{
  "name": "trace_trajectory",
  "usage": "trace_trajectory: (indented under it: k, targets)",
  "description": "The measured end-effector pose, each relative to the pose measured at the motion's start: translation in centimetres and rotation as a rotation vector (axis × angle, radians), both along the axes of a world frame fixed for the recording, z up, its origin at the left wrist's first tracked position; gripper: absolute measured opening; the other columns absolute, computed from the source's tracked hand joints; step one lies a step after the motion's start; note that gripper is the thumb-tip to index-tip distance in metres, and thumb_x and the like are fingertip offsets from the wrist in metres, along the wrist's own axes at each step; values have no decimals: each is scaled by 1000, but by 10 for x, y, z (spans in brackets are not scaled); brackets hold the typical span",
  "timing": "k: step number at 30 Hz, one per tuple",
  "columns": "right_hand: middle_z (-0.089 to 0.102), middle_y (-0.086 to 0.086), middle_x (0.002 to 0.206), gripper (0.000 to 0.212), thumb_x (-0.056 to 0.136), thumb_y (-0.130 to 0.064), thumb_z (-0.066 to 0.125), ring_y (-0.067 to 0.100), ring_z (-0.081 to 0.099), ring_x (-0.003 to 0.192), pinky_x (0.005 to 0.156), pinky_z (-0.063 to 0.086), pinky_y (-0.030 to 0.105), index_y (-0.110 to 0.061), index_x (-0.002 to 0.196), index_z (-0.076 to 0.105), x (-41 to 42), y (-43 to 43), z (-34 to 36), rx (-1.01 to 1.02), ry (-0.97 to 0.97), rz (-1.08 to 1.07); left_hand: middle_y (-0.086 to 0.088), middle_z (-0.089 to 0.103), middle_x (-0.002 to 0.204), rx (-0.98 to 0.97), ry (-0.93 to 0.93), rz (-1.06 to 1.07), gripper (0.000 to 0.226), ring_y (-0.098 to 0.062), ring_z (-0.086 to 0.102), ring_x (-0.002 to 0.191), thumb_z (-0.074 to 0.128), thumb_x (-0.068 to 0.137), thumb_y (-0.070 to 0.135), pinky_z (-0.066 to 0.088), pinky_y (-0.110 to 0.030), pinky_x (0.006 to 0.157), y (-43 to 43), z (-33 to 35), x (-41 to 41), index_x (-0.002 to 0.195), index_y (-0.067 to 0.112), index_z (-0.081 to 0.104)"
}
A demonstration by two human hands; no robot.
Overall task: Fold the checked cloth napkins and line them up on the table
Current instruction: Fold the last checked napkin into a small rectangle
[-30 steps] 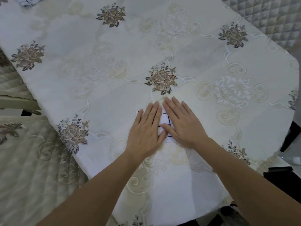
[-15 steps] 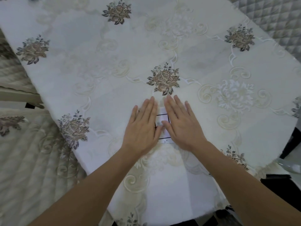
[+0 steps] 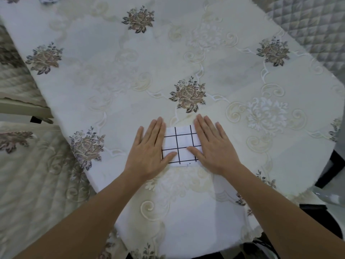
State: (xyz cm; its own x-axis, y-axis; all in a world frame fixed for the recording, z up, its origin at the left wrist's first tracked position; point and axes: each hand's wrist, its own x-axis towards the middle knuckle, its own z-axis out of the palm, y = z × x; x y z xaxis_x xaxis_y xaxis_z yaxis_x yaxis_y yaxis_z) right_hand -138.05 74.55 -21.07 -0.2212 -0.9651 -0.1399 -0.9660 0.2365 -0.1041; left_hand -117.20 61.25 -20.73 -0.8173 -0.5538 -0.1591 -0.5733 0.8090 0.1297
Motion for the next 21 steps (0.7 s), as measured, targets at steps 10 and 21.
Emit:
trace_trajectory:
  k: [10,21]
  targets:
    - [55,6,110,42,97,-43,45,28,53,96,87,42,40,-16,125,59,-12,2,17,-233,103,-55,-4,15,167,1,131,-210,89,-19,12,154,42,92,68,21,-50,121,-5,6,-6,157,9,23]
    - [52,-5,69,31,97,-42,42,22,52,62,63,42,38,-22,77,53,53,47,33,-143,-106,-331,-15,53,126,240,386,475,43,-34,51,112,63,88,10,48,-49,94,11,31,-10,130,7,56]
